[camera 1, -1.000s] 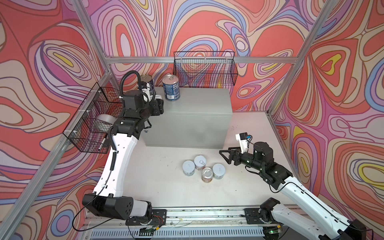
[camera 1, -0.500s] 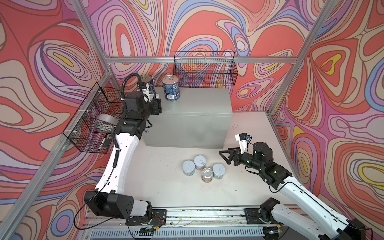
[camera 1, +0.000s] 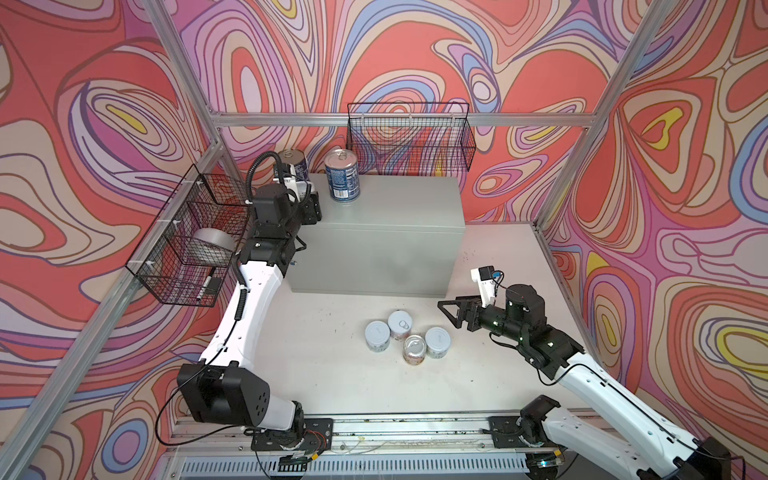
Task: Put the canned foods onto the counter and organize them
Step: 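Carry the yellow can with the left gripper over the grey cabinet top, then lower the yellow can in front of the blue cans and open the left gripper, then withdraw the left gripper toward the table while the right gripper moves over the table cans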
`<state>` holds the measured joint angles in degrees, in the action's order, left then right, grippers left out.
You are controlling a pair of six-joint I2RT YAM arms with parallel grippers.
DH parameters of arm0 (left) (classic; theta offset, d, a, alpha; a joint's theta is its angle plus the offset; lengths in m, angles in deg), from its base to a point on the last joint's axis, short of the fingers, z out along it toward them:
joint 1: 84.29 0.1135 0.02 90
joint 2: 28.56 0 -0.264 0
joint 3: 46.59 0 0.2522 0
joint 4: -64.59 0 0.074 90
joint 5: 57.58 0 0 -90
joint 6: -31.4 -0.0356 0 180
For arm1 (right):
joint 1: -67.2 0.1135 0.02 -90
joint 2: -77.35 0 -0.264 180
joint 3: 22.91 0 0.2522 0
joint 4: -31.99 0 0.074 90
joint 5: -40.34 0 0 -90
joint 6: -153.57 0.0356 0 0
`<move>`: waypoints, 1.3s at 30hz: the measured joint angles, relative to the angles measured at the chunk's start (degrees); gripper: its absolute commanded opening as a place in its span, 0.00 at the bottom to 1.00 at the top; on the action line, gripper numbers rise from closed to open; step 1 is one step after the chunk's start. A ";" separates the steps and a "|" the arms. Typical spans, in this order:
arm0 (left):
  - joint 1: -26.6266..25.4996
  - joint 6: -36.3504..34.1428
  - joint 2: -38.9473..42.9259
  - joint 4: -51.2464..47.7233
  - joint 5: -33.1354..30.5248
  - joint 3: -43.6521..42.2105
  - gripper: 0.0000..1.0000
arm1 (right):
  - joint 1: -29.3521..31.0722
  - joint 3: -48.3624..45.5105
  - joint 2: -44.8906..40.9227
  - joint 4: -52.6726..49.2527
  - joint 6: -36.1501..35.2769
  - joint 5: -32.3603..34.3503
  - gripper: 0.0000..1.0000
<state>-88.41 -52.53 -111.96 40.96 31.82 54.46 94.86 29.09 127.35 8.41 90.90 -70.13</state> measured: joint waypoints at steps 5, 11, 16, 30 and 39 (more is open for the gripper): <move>0.00 -0.46 0.61 2.80 1.62 -4.46 1.00 | 0.00 0.00 0.02 0.02 0.92 -0.55 0.89; 0.00 -0.22 5.35 5.01 3.04 -9.79 1.00 | 0.00 0.00 0.46 -0.02 1.57 -1.55 0.90; 0.00 -0.24 8.22 4.28 2.97 -11.06 1.00 | 0.00 0.00 0.55 -0.39 1.68 -1.75 0.90; 0.00 -0.17 21.51 -1.70 0.83 -13.94 1.00 | 0.00 0.22 0.85 -6.56 1.18 2.25 0.90; 0.00 1.99 33.57 -7.67 8.24 -21.16 1.00 | 0.00 0.02 0.79 -8.11 2.40 4.26 0.90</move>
<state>-88.41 -50.54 -78.39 33.29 40.06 33.30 94.86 29.11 128.13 0.30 93.31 -65.87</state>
